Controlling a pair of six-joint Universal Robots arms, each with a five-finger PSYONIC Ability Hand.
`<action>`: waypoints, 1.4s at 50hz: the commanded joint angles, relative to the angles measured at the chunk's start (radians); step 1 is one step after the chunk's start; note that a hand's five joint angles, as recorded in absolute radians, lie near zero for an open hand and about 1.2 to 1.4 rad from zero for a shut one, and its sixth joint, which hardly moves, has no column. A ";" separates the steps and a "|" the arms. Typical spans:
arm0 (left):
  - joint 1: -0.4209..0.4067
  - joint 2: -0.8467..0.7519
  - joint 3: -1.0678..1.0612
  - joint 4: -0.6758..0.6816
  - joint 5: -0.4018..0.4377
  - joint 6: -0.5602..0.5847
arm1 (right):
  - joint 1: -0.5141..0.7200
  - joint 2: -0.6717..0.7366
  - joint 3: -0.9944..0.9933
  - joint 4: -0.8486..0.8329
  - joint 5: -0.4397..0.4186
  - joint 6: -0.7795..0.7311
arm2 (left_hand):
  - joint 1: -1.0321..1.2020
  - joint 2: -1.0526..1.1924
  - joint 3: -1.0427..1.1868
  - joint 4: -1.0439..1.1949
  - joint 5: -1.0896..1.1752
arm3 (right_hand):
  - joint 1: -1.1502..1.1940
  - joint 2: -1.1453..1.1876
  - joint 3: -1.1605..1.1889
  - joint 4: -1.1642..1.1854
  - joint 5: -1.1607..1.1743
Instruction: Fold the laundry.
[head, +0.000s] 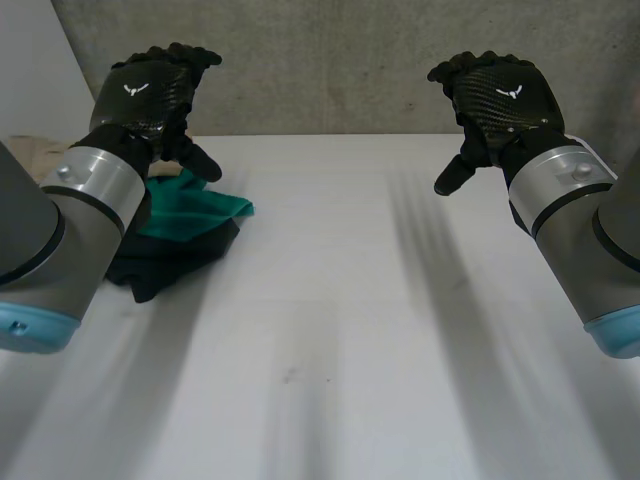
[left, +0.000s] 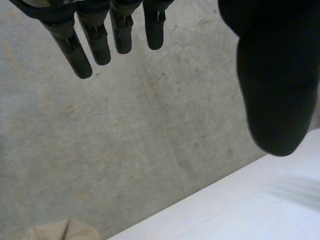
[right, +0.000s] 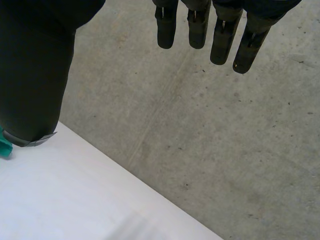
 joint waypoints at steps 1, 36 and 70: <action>0.148 -0.130 0.069 0.015 0.003 0.283 | 0.000 0.020 -0.015 0.017 -0.003 -0.067 | -0.032 -0.030 -0.035 -0.027 -0.045 | -0.017 -0.045 -0.042 -0.048 -0.067; 0.348 -0.412 0.382 0.113 0.068 0.404 | -0.001 0.050 -0.021 0.020 0.004 -0.115 | 1.190 1.192 1.187 1.195 1.177 | -0.017 -0.045 -0.042 -0.048 -0.067; -0.195 -0.167 0.113 0.001 0.166 -0.041 | -0.052 0.030 -0.096 0.084 0.054 -0.122 | -0.032 -0.030 -0.035 -0.027 -0.045 | -0.017 -0.045 -0.042 -0.048 -0.067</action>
